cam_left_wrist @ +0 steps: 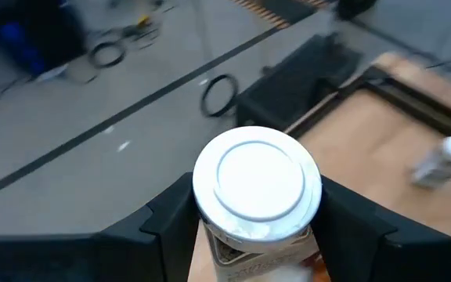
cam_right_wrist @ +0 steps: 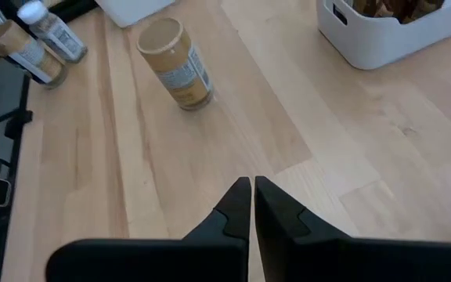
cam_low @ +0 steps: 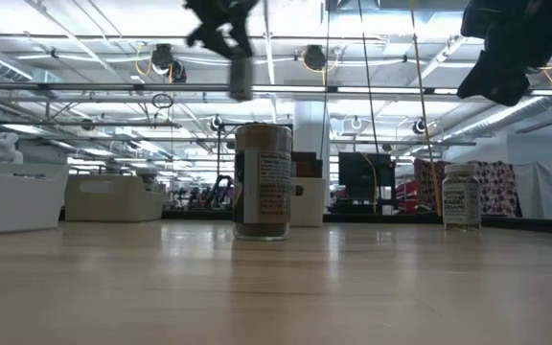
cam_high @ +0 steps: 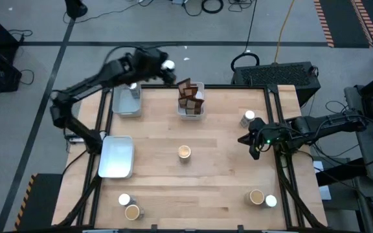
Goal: Sort spices by type
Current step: Put the white seasoning bottle into the gray bin
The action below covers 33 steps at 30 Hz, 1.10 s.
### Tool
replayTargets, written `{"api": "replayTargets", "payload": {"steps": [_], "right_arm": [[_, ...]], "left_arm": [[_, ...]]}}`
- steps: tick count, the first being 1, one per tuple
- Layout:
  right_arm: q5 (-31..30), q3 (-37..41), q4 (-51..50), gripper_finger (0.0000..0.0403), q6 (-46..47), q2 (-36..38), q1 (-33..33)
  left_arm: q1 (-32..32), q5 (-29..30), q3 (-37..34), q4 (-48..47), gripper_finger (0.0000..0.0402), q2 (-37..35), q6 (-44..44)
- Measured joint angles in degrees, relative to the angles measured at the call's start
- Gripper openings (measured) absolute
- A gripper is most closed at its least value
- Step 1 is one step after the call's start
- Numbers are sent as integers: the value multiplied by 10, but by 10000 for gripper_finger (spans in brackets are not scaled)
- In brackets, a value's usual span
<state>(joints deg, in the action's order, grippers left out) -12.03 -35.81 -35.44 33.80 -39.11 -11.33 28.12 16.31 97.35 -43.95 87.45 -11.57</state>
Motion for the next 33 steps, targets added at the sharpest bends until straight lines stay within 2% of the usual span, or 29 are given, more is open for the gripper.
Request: {"api": "replayTargets", "payload": {"steps": [6, 17, 23, 33], "right_arm": [[1, 0, 10, 0, -11, 0, 0], [2, 0, 10, 0, -19, 0, 0], [2, 0, 10, 0, -19, 0, 0], [4, 0, 10, 0, -7, 0, 0]], "left_arm": [[63, 14, -71, -55, 212, -82, -17], [181, 14, -310, -27, 212, -228, -63], [223, 11, -405, 25, 212, -251, -75], [267, -1, -480, 62, 212, -250, -76]]}}
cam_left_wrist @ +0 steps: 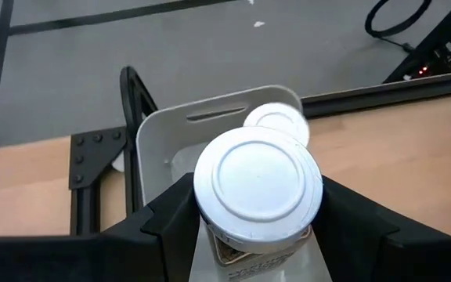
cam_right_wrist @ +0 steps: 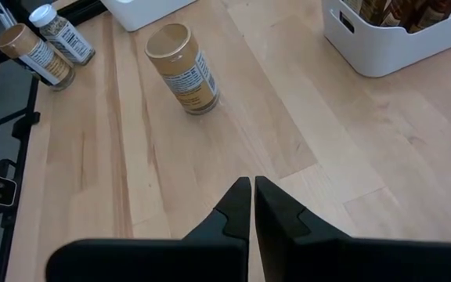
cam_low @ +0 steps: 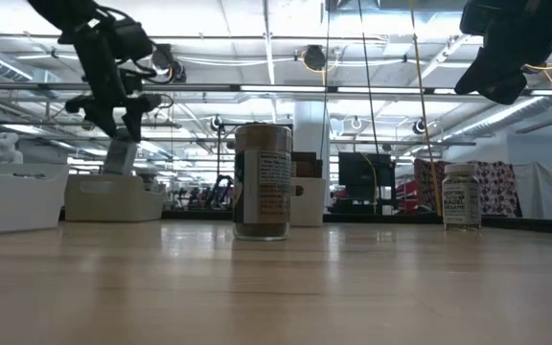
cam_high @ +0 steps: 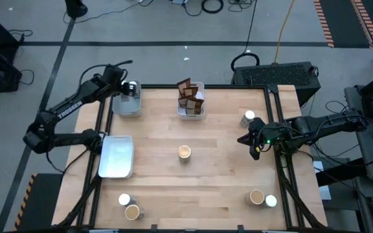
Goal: Sort spices by type
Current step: Put the white seasoning bottle into the gray bin
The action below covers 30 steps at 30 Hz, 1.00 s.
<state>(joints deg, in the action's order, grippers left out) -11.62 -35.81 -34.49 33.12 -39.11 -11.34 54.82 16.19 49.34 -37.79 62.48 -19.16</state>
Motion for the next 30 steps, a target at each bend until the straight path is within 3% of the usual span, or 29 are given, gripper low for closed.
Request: {"api": "replayTargets", "payload": {"steps": [9, 16, 30], "right_arm": [[0, 0, 0, 0, 0, 0, 0], [0, 0, 0, 0, 5, 0, 0], [0, 0, 0, 0, 22, 0, 0]], "left_arm": [[14, -13, -5, 33, 212, 17, 0], [25, -10, -5, 46, 212, 69, 5], [36, 42, -5, 120, 212, 119, 50]]}}
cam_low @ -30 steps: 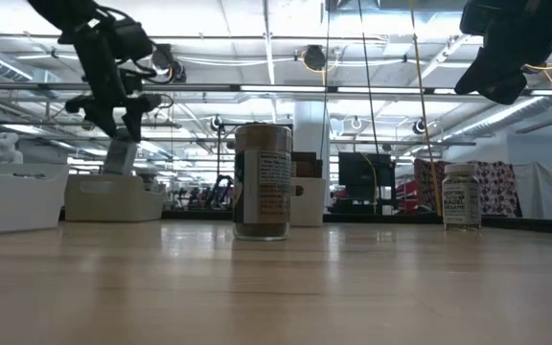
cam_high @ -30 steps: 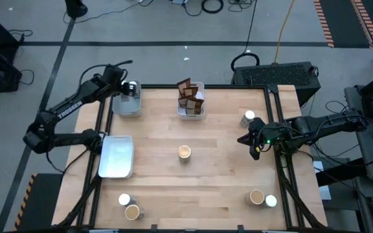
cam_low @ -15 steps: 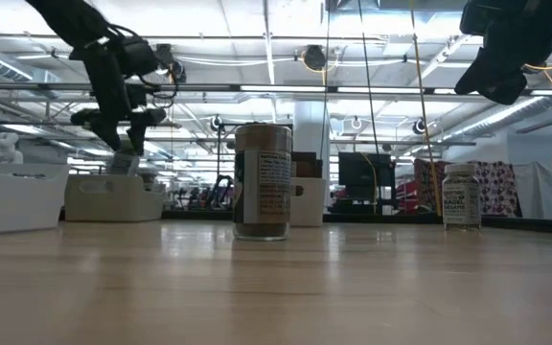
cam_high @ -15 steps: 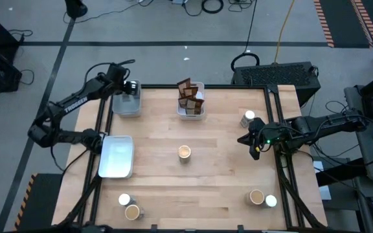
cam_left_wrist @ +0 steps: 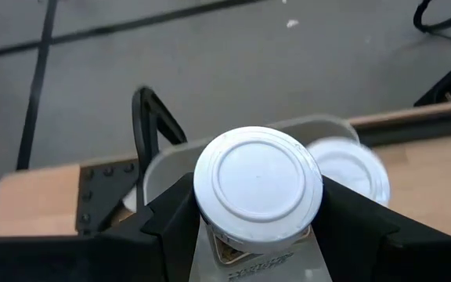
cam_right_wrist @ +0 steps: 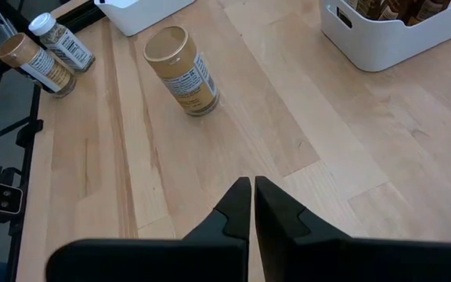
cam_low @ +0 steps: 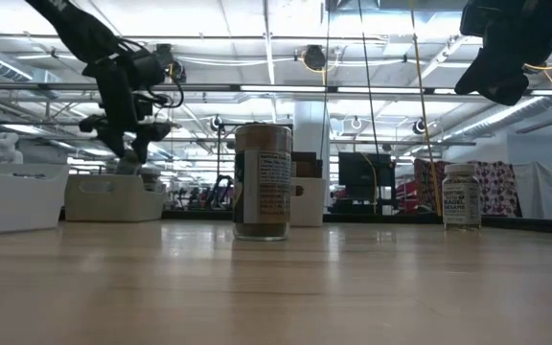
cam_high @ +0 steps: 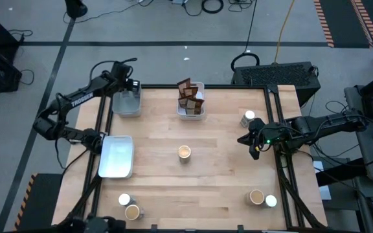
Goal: Sort spices by type
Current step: Put the white seasoning bottle into the gray bin
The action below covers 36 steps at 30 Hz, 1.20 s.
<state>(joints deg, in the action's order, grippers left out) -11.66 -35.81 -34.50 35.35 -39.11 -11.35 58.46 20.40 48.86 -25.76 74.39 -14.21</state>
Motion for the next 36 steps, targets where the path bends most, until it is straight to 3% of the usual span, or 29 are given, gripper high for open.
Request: {"api": "replayTargets", "payload": {"steps": [20, 28, 36], "right_arm": [[0, 0, 0, 0, -4, 0, 0], [0, 0, 0, 0, -3, 0, 0], [0, 0, 0, 0, -3, 0, 0]], "left_arm": [[13, -6, 1, 35, 212, 39, 10], [12, -6, 2, 32, 265, 40, 8], [12, -7, 2, 30, 271, 41, 8]]}}
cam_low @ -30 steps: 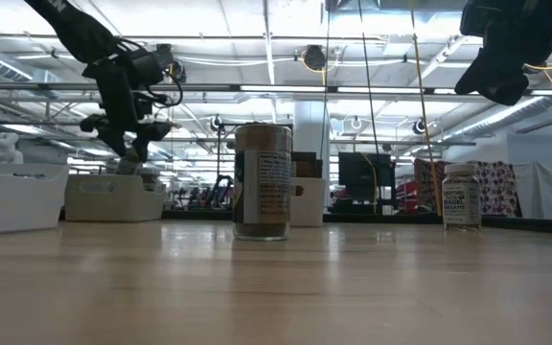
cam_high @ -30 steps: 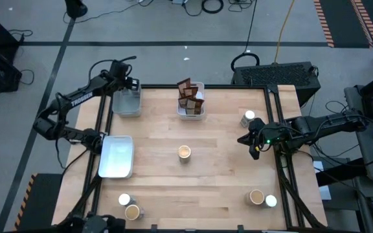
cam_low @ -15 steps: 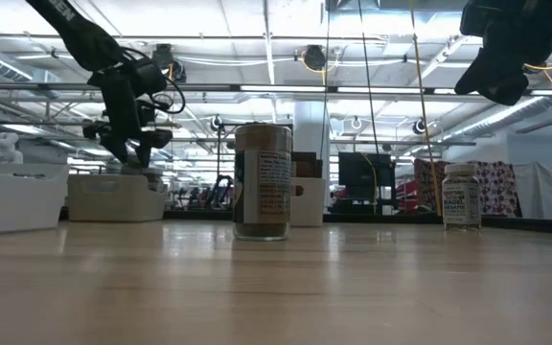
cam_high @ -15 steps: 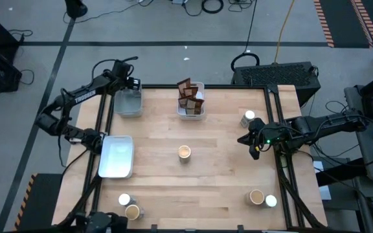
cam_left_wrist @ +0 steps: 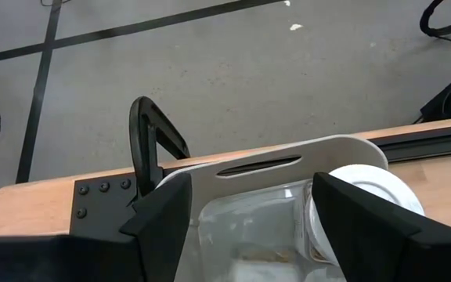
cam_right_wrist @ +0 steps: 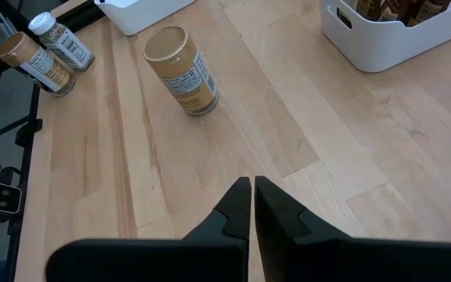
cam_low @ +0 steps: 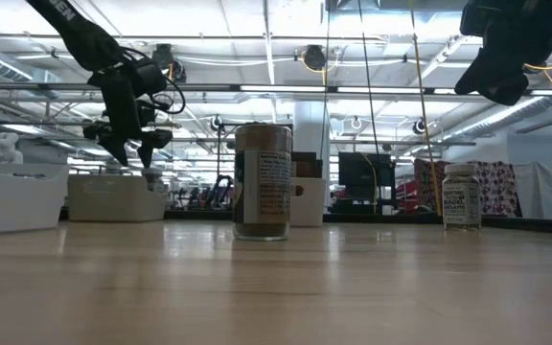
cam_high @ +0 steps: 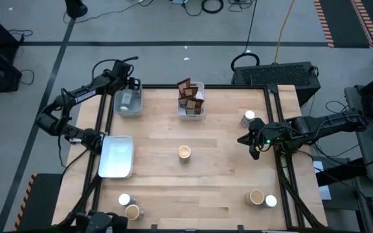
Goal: Sort spices by type
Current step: Put the white seasoning bottle into the gray bin
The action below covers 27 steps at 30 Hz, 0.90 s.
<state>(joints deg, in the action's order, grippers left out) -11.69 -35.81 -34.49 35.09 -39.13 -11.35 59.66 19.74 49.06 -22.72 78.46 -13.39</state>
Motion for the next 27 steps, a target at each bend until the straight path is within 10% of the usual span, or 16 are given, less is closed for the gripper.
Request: {"api": "replayTargets", "payload": {"steps": [27], "right_arm": [[0, 0, 0, 0, -27, 0, 0]], "left_arm": [[-25, -89, 141, -225, 273, -46, 6]]}}
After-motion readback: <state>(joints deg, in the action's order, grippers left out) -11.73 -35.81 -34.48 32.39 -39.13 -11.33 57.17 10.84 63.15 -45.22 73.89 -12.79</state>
